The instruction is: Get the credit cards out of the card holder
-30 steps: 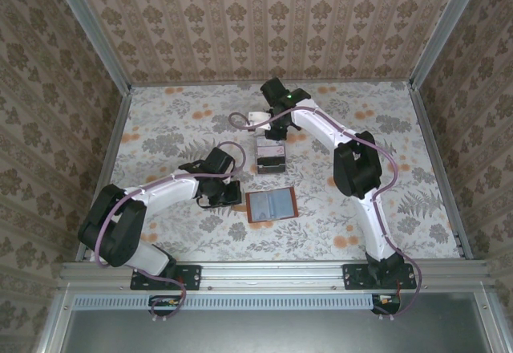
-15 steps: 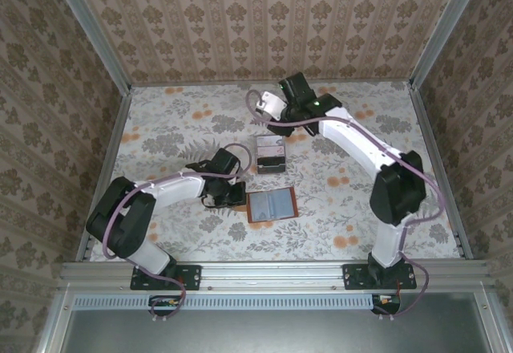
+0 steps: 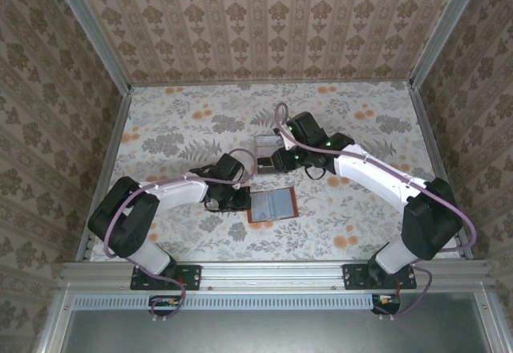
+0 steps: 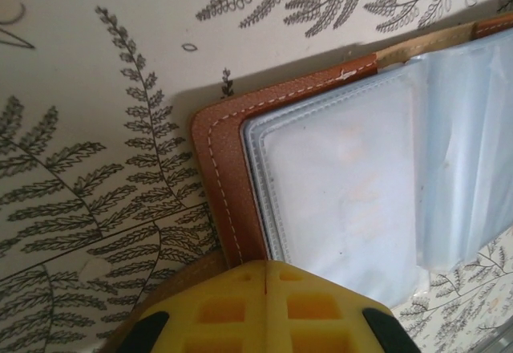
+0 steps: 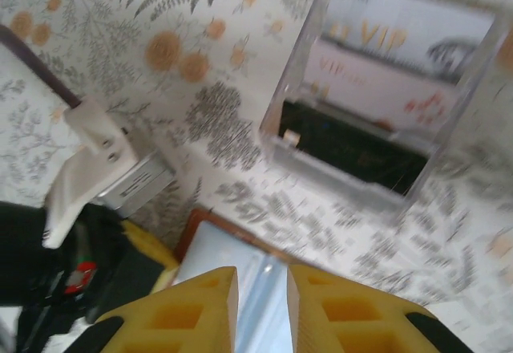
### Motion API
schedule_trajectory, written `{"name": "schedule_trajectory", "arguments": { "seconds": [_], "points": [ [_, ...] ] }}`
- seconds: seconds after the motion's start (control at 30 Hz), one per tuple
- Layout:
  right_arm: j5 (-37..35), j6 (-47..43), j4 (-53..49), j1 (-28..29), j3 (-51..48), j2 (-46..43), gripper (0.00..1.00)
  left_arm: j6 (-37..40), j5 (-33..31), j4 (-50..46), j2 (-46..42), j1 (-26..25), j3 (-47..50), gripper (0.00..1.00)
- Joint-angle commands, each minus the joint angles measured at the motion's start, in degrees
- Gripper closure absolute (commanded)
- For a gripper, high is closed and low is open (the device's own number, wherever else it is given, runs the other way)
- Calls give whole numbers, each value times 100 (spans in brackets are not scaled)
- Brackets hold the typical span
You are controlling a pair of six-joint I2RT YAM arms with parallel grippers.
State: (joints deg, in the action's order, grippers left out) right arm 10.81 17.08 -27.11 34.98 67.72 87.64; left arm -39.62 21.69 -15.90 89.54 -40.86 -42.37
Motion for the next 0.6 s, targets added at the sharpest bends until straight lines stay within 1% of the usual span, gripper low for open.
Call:
{"name": "schedule_trajectory", "arguments": {
  "seconds": [0.0, 0.1, 0.2, 0.27, 0.4, 0.57],
  "points": [
    [482, 1240, -64, 117, -359, -211, 76, -152, 37, 156, 95, -37, 187, 95],
    [741, 1656, -112, 252, -584, -162, 77, -205, 45, 293, 90, -47, 316, 96],
    [1245, 2067, 163, 378, -828, 12, 78, -282, 67, 397, 87, -67, 438, 96],
    [1415, 2303, 349, 483, -954, 160, 78, -365, 138, 542, 82, -80, 521, 96],
    [1603, 2607, 767, 708, -1121, 461, 79, -482, 193, 717, 93, -74, 654, 97],
    [1622, 2642, 785, 787, -1008, 861, 80, -564, 227, 800, 8, -87, 769, 97]
  ]
}}
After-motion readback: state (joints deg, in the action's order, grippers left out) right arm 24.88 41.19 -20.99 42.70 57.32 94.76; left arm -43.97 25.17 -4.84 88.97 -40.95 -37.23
